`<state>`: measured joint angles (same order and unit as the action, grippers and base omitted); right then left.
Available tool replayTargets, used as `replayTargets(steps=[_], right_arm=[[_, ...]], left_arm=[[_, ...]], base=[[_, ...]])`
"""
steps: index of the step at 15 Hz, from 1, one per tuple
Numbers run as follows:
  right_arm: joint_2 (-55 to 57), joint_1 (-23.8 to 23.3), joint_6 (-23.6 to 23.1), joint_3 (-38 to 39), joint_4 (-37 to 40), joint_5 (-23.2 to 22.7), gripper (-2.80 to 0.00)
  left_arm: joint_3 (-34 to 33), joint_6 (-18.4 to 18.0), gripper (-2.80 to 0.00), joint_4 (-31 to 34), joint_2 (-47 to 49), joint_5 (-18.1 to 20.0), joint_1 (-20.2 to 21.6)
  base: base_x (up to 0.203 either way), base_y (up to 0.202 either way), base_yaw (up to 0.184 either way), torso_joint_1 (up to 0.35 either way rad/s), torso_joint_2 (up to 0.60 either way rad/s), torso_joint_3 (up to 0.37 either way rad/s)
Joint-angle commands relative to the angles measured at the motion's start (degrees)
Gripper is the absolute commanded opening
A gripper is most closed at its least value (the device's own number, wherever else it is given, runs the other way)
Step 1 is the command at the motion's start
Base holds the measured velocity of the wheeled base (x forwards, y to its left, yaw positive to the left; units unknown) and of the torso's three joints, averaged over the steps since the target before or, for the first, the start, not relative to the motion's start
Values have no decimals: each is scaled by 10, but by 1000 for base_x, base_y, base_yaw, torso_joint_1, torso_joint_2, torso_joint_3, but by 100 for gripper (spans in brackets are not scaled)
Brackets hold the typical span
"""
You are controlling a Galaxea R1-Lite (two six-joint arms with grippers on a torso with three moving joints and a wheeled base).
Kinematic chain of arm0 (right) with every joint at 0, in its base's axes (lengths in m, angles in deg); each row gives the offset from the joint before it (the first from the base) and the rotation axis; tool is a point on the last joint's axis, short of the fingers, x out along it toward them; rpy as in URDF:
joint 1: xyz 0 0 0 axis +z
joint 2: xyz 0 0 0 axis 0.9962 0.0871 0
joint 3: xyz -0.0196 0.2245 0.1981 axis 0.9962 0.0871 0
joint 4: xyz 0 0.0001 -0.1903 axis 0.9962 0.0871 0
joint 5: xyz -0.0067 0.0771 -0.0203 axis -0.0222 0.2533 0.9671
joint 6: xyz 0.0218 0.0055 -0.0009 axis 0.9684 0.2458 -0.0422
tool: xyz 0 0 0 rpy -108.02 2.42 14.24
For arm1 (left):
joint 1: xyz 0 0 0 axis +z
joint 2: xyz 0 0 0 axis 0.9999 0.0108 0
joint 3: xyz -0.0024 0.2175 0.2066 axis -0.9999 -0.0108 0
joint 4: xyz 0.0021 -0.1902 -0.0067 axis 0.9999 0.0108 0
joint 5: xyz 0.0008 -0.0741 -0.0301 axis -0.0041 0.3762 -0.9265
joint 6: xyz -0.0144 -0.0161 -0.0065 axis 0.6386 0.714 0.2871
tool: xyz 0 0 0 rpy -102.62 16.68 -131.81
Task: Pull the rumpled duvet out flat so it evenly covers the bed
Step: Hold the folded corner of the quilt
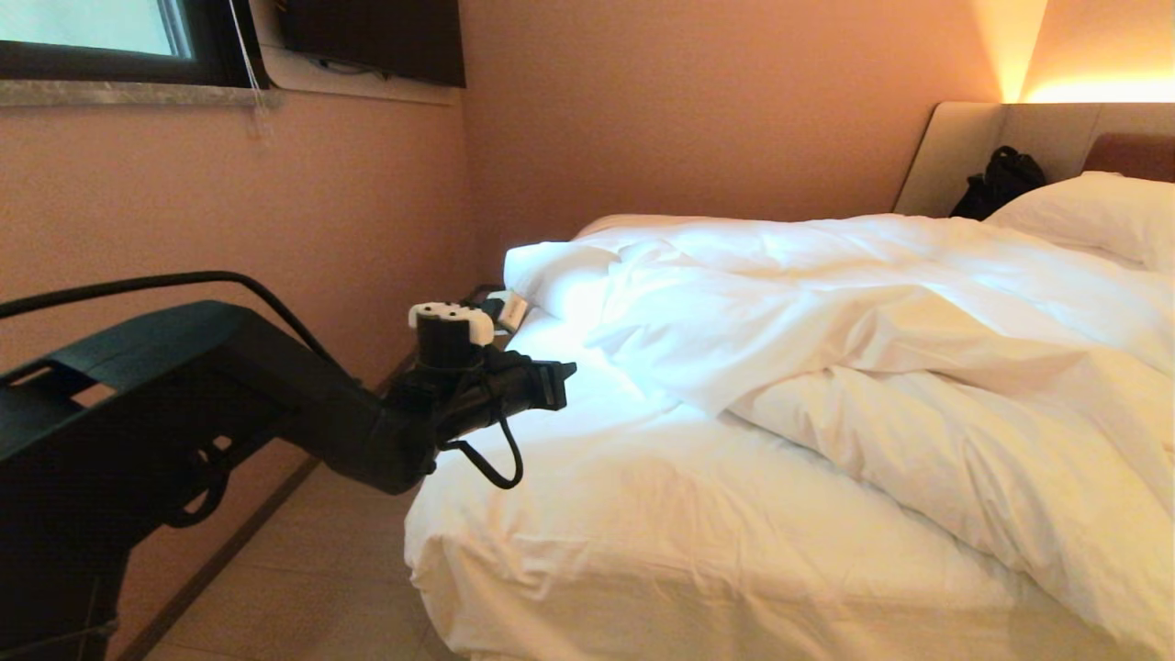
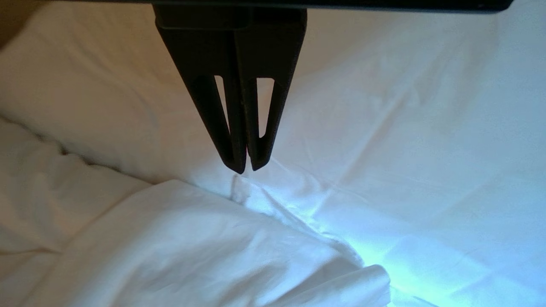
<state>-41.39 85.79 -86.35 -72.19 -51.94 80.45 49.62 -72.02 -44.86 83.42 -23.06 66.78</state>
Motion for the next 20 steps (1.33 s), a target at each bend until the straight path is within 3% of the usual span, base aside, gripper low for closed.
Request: replayTargets(steps=[1, 3, 6, 8, 12, 17, 20], right_arm=[[1, 0, 0, 0, 0, 0, -280], [1, 0, 0, 0, 0, 0, -280], [1, 0, 0, 0, 0, 0, -280], [1, 0, 0, 0, 0, 0, -280], [1, 0, 0, 0, 0, 0, -280], [1, 0, 0, 0, 0, 0, -280], [1, 0, 1, 0, 0, 1, -280]], left_arm=[[41, -15, -280, 13, 42, -15, 0], [85, -51, -280, 40, 77, -53, -2], [153, -68, -280, 54, 122, -101, -14], [175, -74, -280, 71, 135, -109, -19], [295, -112, -280, 126, 181, -131, -29], [371, -117, -280, 188, 213, -133, -63], [399, -153, -280, 206, 229, -144, -73]], base=[[0, 0, 0, 0, 0, 0], [0, 0, 0, 0, 0, 0], [0, 0, 0, 0, 0, 0], [0, 0, 0, 0, 0, 0], [0, 0, 0, 0, 0, 0], [0, 0, 0, 0, 0, 0], [0, 0, 0, 0, 0, 0]])
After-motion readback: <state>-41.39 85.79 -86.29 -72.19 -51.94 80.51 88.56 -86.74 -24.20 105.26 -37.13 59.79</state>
